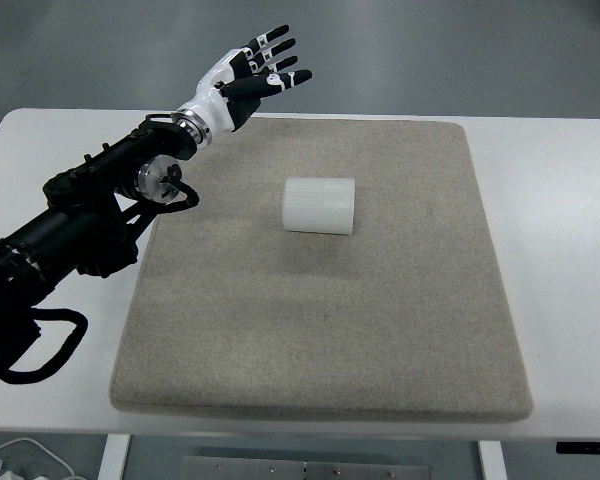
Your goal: Upright white cup
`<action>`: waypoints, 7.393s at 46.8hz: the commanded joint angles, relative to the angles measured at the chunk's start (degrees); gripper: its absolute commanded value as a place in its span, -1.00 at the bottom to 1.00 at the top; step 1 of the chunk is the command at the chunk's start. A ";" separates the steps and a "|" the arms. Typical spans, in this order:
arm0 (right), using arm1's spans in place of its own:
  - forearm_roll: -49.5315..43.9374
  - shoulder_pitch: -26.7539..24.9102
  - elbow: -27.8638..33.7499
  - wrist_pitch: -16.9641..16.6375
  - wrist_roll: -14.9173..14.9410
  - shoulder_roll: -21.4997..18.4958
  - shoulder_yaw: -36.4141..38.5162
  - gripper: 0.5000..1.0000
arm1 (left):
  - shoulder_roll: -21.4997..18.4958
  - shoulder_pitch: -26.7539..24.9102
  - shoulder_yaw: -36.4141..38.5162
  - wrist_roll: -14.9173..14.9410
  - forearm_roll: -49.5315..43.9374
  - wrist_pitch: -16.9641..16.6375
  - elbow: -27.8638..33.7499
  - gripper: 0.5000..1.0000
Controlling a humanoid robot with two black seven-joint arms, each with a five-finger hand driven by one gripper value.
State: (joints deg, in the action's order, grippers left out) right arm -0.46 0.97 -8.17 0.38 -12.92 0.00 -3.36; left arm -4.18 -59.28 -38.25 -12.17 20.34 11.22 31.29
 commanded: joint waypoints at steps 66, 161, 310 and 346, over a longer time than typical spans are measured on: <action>0.02 0.00 0.00 -0.02 0.00 0.00 0.02 0.72 | -10.94 -12.18 25.59 17.09 36.34 3.63 24.78 0.93; 0.02 0.00 0.00 0.06 0.00 0.00 0.02 0.72 | -3.73 -12.09 26.83 17.35 35.12 3.01 16.17 -0.31; -0.07 0.00 0.00 -0.02 0.00 0.00 0.02 0.72 | -3.73 12.17 7.84 -22.83 19.91 2.84 5.97 -0.27; -0.07 0.00 0.00 0.06 0.00 0.00 0.02 0.72 | -3.82 16.48 1.86 -22.83 19.82 3.28 7.73 -0.10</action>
State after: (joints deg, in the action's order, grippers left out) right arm -0.44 0.97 -8.17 0.37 -12.92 0.00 -3.36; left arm -8.00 -42.81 -36.28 -35.00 40.17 14.68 39.11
